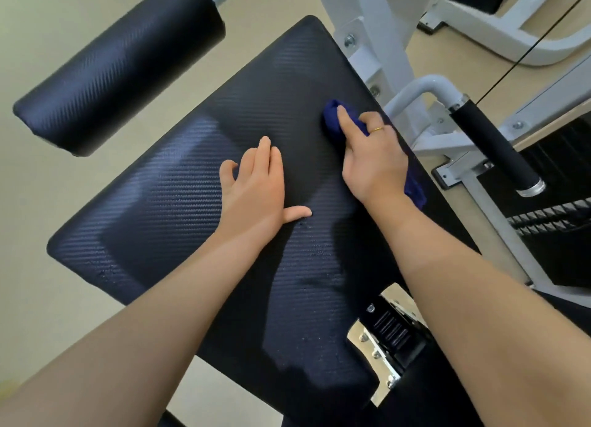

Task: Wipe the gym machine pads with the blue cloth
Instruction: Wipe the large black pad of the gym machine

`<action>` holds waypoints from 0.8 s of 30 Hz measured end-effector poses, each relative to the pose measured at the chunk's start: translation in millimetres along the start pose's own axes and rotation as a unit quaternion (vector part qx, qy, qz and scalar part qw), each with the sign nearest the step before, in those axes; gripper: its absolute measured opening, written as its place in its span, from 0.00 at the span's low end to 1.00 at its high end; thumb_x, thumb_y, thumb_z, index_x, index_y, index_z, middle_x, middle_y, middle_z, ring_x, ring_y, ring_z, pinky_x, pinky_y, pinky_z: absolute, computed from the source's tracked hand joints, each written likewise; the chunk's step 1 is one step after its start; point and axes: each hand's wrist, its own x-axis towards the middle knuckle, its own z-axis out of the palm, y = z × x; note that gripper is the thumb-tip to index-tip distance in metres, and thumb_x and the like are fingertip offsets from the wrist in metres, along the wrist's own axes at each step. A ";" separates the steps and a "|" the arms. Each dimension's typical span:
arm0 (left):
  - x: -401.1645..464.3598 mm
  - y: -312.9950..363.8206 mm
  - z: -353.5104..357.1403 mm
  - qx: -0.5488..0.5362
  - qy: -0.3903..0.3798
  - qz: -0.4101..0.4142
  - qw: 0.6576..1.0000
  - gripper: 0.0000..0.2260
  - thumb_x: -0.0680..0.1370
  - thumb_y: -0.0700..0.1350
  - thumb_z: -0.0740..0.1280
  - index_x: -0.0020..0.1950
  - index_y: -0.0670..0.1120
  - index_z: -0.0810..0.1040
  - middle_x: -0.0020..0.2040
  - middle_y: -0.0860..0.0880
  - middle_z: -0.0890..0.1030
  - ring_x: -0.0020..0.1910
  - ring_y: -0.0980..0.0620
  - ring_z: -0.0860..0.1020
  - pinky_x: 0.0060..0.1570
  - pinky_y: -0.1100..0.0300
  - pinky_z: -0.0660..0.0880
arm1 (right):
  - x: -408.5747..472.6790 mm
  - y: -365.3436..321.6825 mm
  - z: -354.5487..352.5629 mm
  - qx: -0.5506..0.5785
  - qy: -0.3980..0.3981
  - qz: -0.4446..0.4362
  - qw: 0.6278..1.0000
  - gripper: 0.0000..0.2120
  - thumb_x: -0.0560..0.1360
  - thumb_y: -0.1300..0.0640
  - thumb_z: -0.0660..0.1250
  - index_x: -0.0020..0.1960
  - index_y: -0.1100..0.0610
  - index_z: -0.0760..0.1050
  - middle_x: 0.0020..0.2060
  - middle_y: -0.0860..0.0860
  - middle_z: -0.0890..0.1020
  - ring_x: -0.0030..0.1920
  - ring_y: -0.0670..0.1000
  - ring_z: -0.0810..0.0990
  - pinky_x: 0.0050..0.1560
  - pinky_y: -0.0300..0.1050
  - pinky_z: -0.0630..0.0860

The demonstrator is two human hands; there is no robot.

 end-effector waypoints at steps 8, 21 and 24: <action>9.1 -20.7 -6.5 -0.011 0.047 0.033 0.998 0.38 0.68 0.67 0.52 0.61 0.37 0.75 0.66 0.42 0.74 0.67 0.40 0.71 0.62 0.41 0.68 | 17.0 1.8 -7.9 -0.029 -0.043 -0.027 0.998 0.27 0.76 0.60 0.59 0.71 0.40 0.63 0.62 0.57 0.68 0.54 0.60 0.72 0.38 0.47 0.66; 25.5 -18.5 -17.8 -0.031 -0.054 -0.066 0.996 0.53 0.65 0.71 0.63 0.76 0.41 0.42 0.78 0.43 0.42 0.73 0.42 0.54 0.67 0.44 0.57 | 35.6 6.6 -7.0 0.048 0.026 0.139 0.989 0.21 0.78 0.58 0.56 0.68 0.41 0.66 0.61 0.56 0.69 0.53 0.62 0.74 0.46 0.50 0.71; 29.7 -19.4 -12.3 -0.035 -0.073 -0.078 0.994 0.54 0.65 0.72 0.61 0.76 0.40 0.42 0.77 0.41 0.44 0.76 0.42 0.49 0.70 0.43 0.52 | 37.5 -2.9 -5.9 0.044 0.057 0.194 0.978 0.21 0.78 0.59 0.56 0.69 0.42 0.66 0.61 0.57 0.69 0.53 0.60 0.74 0.47 0.49 0.71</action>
